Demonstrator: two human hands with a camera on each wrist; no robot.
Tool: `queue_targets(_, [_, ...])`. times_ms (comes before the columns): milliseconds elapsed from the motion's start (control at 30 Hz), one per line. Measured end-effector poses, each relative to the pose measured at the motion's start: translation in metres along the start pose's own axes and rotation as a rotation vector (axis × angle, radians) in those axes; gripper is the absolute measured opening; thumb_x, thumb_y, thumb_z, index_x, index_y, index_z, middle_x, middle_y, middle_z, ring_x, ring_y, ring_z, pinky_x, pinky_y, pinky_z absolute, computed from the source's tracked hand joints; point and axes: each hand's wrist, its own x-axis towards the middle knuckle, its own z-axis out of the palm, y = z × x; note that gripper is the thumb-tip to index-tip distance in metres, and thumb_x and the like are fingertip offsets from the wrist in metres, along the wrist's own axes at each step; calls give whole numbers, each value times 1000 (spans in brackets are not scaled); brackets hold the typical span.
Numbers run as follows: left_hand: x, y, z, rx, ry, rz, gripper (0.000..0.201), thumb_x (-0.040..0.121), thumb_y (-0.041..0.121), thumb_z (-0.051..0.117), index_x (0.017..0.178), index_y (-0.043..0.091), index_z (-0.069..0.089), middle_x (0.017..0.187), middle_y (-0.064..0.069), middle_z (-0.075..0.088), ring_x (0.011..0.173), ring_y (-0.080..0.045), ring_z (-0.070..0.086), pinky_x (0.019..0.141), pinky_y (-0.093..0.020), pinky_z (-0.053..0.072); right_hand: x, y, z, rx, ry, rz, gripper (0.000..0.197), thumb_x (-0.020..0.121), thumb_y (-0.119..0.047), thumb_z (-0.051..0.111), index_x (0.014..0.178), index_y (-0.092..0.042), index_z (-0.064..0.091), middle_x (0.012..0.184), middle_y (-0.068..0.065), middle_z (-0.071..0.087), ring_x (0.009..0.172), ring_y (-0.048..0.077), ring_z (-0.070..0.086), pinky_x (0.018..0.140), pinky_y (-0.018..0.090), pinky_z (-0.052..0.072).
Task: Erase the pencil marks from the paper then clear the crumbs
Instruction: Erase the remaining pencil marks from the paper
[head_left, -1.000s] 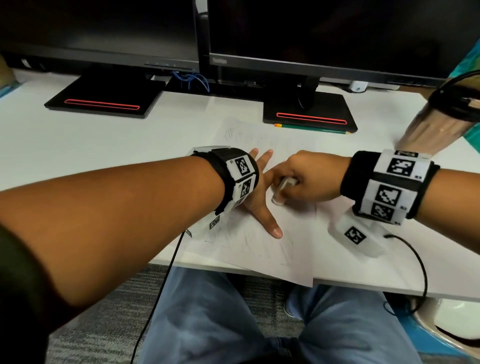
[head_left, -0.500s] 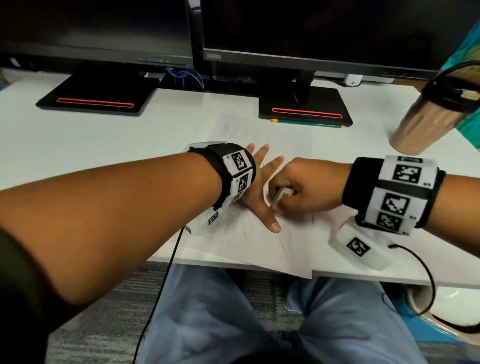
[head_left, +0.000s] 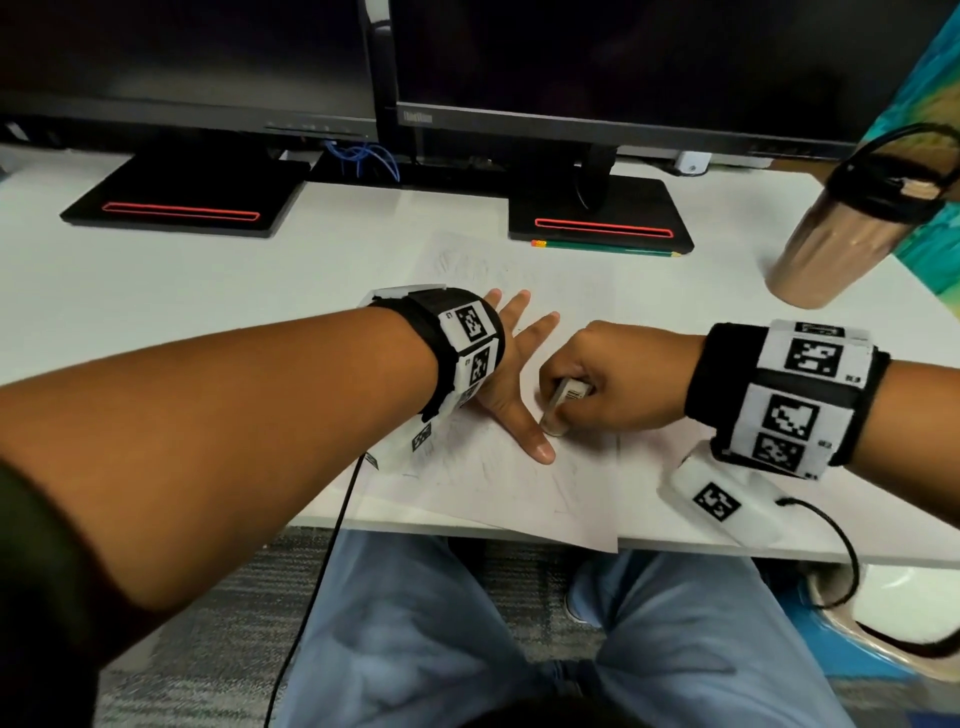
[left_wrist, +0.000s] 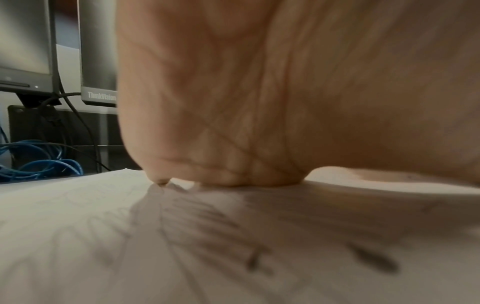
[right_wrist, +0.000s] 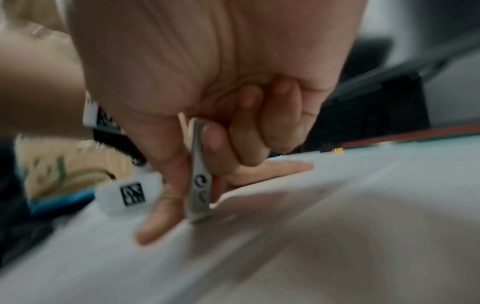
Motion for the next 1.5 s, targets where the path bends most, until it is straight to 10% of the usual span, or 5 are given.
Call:
queue_targets(667, [-24, -36, 2, -52, -39, 60, 157, 48, 92, 66, 146, 25, -38, 153, 1, -44, 143, -26, -37, 120, -58, -8, -47, -7, 11, 590, 595, 265, 18, 96, -32, 55, 92, -19, 67, 91, -3, 75, 84, 11, 70, 83, 37, 56])
queue_targets(933, [-29, -49, 29, 65, -61, 19, 157, 52, 88, 67, 147, 18, -36, 155, -5, -41, 146, -30, -30, 119, -53, -7, -23, -50, 79, 344, 73, 86, 33, 104, -32, 32, 124, -12, 50, 163, -6, 5, 147, 2, -8, 118, 23, -7])
queue_targets(1133, [-30, -52, 27, 58, -60, 35, 157, 50, 90, 66, 146, 20, -37, 155, -3, -41, 146, -29, -30, 119, -55, -6, -45, -17, 54, 456, 279, 539, 51, 105, -33, 29, 149, -8, 26, 163, 0, -1, 148, 8, -11, 115, 23, -8])
queue_targets(1333, [-32, -50, 27, 74, -63, 32, 156, 52, 91, 64, 146, 19, -37, 155, -4, -41, 147, -29, -29, 119, -55, -5, -32, -64, 79, 364, 66, 175, 47, 105, -35, 27, 144, -11, 34, 161, -10, -5, 141, -4, -13, 113, 18, -12])
queue_targets(1500, [-33, -51, 27, 56, -83, 34, 156, 52, 92, 63, 145, 19, -38, 154, -3, -43, 146, -29, -32, 119, -55, -5, -50, -15, 50, 450, 266, 564, 43, 105, -30, 33, 144, -12, 33, 163, 3, 3, 150, 15, -6, 117, 27, -4])
